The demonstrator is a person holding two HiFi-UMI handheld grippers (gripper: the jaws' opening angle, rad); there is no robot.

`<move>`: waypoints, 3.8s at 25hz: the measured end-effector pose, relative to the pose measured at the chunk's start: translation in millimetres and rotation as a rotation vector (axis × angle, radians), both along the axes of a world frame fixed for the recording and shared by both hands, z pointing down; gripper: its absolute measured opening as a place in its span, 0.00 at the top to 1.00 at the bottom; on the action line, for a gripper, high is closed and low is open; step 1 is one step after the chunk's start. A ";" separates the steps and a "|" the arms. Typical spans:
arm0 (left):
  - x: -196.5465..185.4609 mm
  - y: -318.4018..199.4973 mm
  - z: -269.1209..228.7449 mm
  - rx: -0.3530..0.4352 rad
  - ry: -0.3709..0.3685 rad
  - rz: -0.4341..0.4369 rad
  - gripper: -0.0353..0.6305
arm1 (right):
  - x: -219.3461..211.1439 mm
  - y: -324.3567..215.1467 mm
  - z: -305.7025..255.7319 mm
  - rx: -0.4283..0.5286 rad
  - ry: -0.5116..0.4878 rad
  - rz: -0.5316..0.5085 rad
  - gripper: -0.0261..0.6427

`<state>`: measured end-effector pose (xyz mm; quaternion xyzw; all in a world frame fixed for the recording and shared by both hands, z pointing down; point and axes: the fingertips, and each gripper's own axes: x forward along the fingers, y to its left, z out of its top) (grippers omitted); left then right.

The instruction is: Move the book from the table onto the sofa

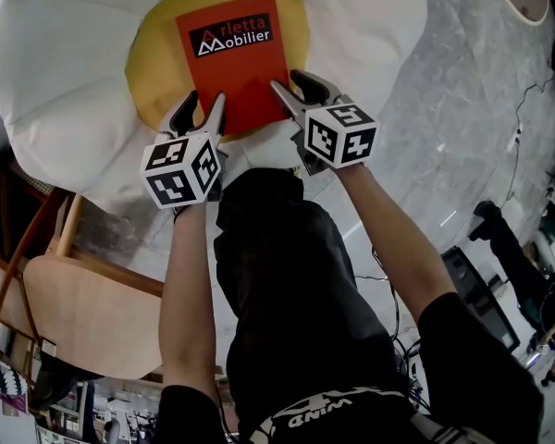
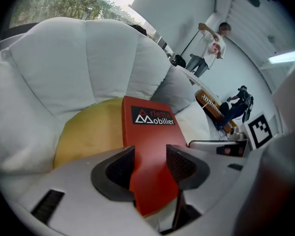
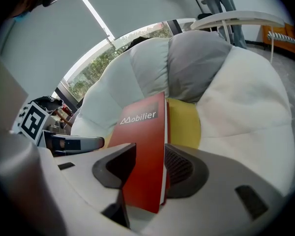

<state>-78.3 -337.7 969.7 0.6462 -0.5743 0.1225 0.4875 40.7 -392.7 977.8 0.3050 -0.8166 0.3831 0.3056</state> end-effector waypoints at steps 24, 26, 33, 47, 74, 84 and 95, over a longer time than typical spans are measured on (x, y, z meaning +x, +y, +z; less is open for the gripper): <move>45.3 42.9 -152.5 -0.052 0.120 -0.064 0.93 | -11.8 61.2 -150.7 -0.053 0.020 -0.018 0.96; 45.2 47.1 -173.1 -0.049 0.122 -0.073 0.93 | -11.3 65.3 -172.5 -0.052 0.012 -0.009 0.96; 44.4 53.6 -250.5 -0.020 0.118 -0.077 0.93 | -13.6 78.1 -250.8 -0.045 -0.038 -0.018 0.96; 49.6 55.1 -451.1 0.132 0.096 0.020 0.94 | -5.3 87.2 -442.8 0.046 -0.139 -0.058 0.96; 113.1 87.5 -698.1 0.585 -0.010 0.399 0.94 | 58.6 113.7 -701.7 0.483 -0.389 -0.016 0.96; 124.6 94.6 -719.1 0.715 -0.050 0.460 0.94 | 66.3 118.6 -730.4 0.650 -0.434 -0.041 0.96; 100.2 87.8 -728.9 0.829 -0.127 0.382 0.94 | 81.6 117.1 -726.9 0.732 -0.419 -0.050 0.96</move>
